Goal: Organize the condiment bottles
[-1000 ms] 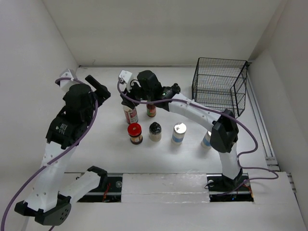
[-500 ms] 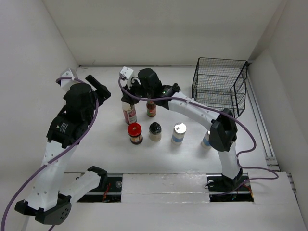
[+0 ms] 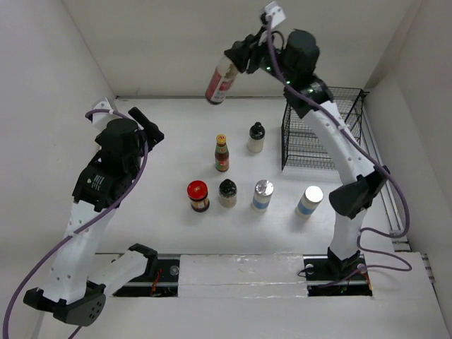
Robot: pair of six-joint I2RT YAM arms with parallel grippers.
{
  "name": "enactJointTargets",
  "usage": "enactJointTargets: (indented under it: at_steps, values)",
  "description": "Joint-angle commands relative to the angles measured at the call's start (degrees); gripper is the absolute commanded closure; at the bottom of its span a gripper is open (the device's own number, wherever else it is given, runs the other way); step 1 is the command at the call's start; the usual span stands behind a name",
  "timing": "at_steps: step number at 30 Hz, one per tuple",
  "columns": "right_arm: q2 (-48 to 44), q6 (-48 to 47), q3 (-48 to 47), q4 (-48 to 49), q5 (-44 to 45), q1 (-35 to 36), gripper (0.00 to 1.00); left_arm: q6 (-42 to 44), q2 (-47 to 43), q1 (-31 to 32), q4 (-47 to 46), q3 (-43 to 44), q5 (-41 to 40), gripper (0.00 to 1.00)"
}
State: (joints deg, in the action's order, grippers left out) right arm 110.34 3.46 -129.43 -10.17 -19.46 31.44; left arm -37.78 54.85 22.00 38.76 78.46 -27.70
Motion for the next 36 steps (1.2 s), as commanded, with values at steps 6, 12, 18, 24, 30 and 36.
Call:
enactJointTargets:
  at_steps: [6, 12, 18, 24, 30, 36]
  values:
    - [-6.02, 2.16, -5.92, 5.79, 4.08, -13.40, 1.00, 1.66, 1.22, -0.29, -4.22, 1.96, -1.04, 0.28]
    - [-6.72, 2.16, -5.93, 3.58, 4.61, -20.80, 1.00, 1.66, 2.36, -0.29, -4.75, 1.96, 0.10, 0.29]
    - [-7.78, -0.91, -1.55, 2.79, 4.61, -25.64, 1.00, 1.66, 4.03, -0.29, -5.27, 3.10, 0.63, 0.29]
    - [-7.25, -2.06, 1.98, 3.32, 5.93, -28.80, 1.00, 1.66, 5.71, -0.29, -5.80, 3.11, 1.16, 0.29]
    - [-4.18, -4.08, 0.75, 3.93, 5.40, -31.35, 1.00, 1.66, 7.55, -0.29, -6.33, 4.34, 1.16, 0.29]
    - [-3.65, -5.22, 7.24, 5.95, 6.01, -31.35, 1.00, 1.66, 8.60, -0.29, -6.95, 4.34, 1.68, 0.29]
